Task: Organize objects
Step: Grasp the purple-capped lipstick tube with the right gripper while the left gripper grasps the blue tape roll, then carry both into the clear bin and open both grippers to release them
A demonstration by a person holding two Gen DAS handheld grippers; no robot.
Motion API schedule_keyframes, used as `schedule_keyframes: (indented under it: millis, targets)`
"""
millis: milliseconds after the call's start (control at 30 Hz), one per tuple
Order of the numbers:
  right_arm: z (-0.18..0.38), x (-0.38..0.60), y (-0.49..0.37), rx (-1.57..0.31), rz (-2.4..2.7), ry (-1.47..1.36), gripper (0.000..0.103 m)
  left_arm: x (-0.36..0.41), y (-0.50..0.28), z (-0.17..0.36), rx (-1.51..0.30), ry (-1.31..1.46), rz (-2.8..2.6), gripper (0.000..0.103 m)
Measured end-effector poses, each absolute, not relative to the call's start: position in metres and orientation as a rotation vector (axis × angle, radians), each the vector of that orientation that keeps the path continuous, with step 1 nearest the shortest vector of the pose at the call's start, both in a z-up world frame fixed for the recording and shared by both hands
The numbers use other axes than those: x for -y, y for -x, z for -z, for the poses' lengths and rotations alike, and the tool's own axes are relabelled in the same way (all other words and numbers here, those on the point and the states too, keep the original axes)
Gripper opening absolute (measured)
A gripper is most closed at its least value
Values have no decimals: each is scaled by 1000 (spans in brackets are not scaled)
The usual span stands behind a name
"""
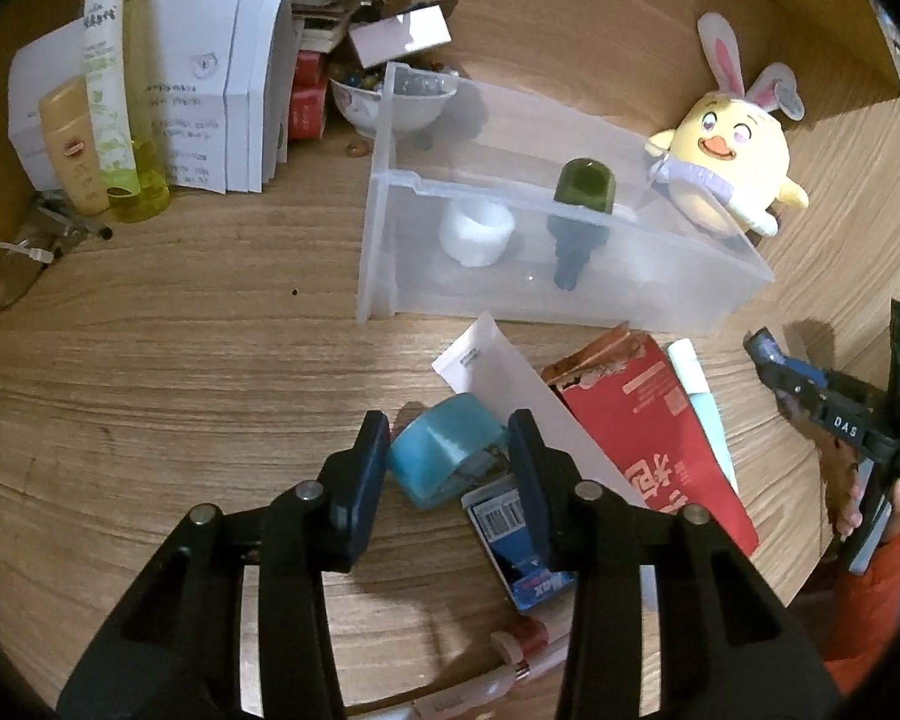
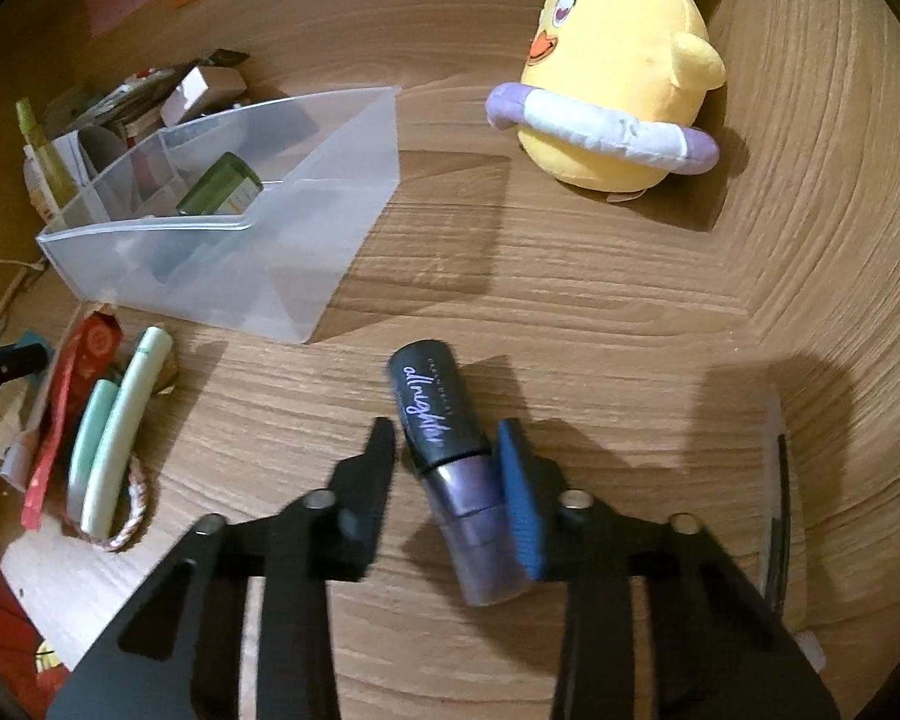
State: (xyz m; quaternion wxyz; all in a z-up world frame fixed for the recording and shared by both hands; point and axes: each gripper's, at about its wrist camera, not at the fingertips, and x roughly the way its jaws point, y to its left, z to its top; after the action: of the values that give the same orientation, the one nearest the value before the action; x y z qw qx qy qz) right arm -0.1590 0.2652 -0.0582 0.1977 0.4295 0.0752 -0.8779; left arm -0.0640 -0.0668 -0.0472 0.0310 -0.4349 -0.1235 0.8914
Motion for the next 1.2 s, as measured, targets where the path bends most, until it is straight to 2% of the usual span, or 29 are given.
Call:
schedule_keyframes:
  millis: [400, 700, 1200]
  targets:
    - [44, -266, 139, -98, 2452, -1122, 24, 68, 59, 16, 387, 1216, -2799, 41]
    - [6, -258, 125, -47, 2457, -959, 24, 61, 67, -8, 364, 1124, -2821, 41]
    - [-28, -214, 149, -34, 2407, -813, 24, 58, 110, -39, 309, 1036, -2853, 41]
